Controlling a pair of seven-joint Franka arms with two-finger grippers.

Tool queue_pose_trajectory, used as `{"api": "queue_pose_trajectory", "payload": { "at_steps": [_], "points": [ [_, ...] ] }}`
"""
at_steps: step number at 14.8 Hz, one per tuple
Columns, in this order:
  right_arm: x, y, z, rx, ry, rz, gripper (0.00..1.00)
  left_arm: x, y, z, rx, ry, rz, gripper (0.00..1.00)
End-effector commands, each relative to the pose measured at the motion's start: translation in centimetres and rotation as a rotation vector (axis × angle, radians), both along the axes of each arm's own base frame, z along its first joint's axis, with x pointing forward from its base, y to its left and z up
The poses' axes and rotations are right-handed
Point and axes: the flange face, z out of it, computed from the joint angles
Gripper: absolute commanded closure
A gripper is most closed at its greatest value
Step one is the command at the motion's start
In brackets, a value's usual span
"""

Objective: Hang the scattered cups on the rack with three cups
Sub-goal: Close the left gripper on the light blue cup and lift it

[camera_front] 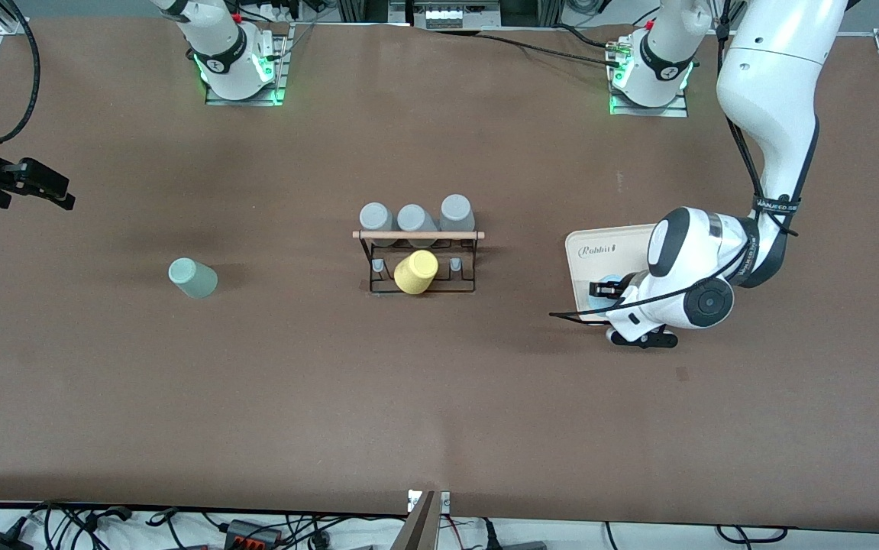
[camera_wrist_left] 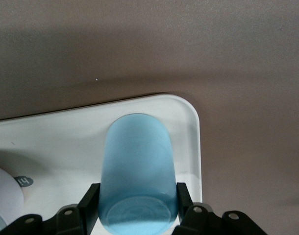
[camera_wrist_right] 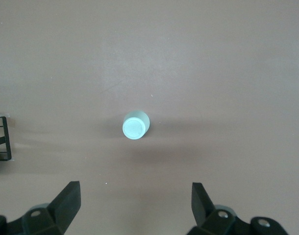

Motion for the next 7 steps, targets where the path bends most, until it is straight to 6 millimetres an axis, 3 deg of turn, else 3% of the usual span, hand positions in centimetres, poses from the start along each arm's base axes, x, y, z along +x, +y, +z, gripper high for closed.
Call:
{"api": "queue_pose_trajectory", "payload": {
  "at_steps": [1, 2, 5, 7],
  "points": [
    [0.2, -0.2, 0.4, -0.004, 0.003, -0.007, 0.00, 0.3, -0.2, 1.7, 0.013, -0.032, -0.014, 0.83],
    [0.2, -0.2, 0.3, -0.004, 0.005, -0.007, 0.00, 0.9, -0.3, 2.7, 0.008, -0.054, -0.009, 0.89],
    [0.4, -0.6, -0.1, -0.006, 0.011, -0.013, 0.00, 3.2, -1.5, 8.6, -0.028, -0.037, -0.008, 0.89],
    [0.8, -1.3, -1.1, 0.000, 0.029, -0.026, 0.00, 4.3, -2.7, 11.5, -0.110, -0.018, 0.025, 0.91]
  ]
}}
